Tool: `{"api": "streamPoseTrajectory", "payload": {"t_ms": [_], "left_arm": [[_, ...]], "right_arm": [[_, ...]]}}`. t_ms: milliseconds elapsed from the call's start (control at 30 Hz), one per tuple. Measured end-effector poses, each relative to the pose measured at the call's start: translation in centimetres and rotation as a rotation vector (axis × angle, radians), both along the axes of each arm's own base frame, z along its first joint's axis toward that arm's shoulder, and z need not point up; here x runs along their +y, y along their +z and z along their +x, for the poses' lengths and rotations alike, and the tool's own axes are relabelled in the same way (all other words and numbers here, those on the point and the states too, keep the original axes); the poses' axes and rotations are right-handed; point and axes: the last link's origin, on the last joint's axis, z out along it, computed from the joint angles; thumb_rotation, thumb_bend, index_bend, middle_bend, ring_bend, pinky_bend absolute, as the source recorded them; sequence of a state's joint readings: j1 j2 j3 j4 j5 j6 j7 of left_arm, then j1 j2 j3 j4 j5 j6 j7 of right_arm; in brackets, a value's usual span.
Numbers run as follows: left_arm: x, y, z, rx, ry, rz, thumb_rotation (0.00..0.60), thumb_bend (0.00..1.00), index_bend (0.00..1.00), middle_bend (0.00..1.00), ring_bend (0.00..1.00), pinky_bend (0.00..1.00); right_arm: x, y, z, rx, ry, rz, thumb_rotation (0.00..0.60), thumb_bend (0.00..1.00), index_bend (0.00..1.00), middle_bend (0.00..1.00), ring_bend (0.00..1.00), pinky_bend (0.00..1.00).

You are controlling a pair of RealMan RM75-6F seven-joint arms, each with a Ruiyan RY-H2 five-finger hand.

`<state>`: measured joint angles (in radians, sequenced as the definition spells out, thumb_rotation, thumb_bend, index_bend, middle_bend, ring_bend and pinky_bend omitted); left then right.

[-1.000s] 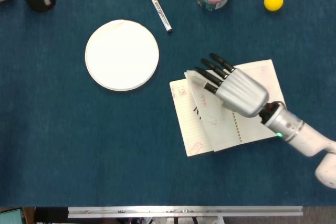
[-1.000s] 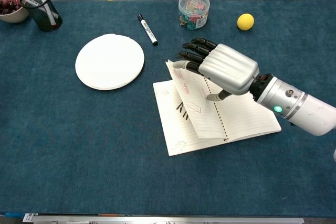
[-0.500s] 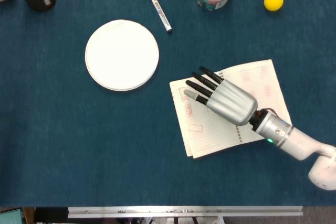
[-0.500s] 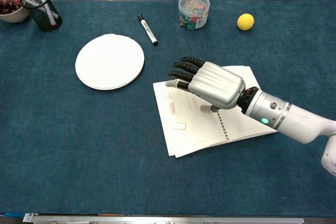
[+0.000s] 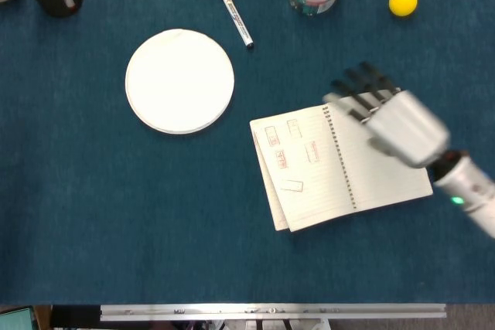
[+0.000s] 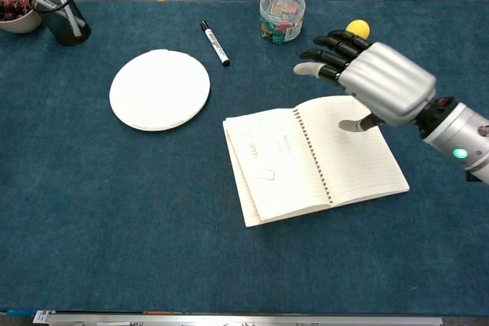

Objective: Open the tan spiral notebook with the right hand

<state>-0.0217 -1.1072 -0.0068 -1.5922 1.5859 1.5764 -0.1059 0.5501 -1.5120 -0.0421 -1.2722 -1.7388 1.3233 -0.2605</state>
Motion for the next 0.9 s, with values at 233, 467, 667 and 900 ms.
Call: {"api": "streamPoseTrajectory", "payload": {"t_ms": [233, 467, 667, 900], "left_arm": [[0.5, -0.5, 0.2, -0.005, -0.015, -0.006, 0.600, 0.40, 0.20, 0.13, 0.14, 0.20], [0.9, -1.1, 0.6, -0.005, -0.037, -0.012, 0.600, 0.40, 0.20, 0.13, 0.14, 0.20], [0.9, -1.3, 0.9, 0.003, -0.055, -0.013, 0.600, 0.40, 0.20, 0.13, 0.14, 0.20], [0.9, -1.6, 1.3, -0.001, -0.068, -0.016, 0.600, 0.40, 0.20, 0.13, 0.14, 0.20]], "right_arm": [[1.5, 6.1, -4.3, -0.009, -0.173, -0.147, 0.600, 0.00, 0.18, 0.14, 0.04, 0.08], [3.9, 9.7, -7.4, -0.018, -0.314, -0.240, 0.600, 0.08, 0.20, 0.19, 0.07, 0.11], [6.1, 11.7, -9.5, -0.053, -0.422, -0.307, 0.600, 0.08, 0.25, 0.21, 0.08, 0.12], [7.9, 13.3, -10.8, -0.076, -0.481, -0.370, 0.600, 0.08, 0.25, 0.21, 0.08, 0.12]]}}
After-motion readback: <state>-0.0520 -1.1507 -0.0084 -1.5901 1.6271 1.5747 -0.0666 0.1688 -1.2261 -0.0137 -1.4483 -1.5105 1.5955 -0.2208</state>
